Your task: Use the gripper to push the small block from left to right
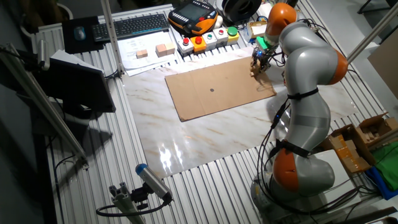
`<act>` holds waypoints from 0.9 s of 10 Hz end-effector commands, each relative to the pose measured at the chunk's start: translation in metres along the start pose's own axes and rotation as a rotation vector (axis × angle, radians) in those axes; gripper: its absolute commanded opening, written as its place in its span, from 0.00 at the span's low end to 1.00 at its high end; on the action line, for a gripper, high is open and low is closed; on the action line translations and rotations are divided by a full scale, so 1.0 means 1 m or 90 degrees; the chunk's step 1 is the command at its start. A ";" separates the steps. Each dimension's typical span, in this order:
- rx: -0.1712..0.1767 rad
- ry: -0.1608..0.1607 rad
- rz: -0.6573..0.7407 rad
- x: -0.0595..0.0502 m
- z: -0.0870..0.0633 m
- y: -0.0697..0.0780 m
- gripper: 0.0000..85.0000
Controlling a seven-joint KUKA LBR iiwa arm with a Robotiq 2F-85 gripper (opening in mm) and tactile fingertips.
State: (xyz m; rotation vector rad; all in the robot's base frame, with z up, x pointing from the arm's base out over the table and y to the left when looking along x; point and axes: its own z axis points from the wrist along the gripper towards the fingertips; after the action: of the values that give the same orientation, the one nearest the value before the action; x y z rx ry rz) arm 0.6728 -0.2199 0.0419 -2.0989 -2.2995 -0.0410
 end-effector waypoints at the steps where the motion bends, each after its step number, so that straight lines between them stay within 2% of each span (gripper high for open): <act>1: 0.001 0.000 -0.001 0.000 0.000 0.000 0.63; 6: 0.002 0.005 -0.004 0.000 0.003 0.001 0.55; 8: 0.003 0.005 -0.007 0.000 0.003 0.000 0.41; 9: 0.004 0.003 -0.015 0.000 0.002 0.000 0.20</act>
State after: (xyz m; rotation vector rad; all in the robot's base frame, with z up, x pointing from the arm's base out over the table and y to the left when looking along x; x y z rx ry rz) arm 0.6729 -0.2201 0.0395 -2.0651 -2.3201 -0.0408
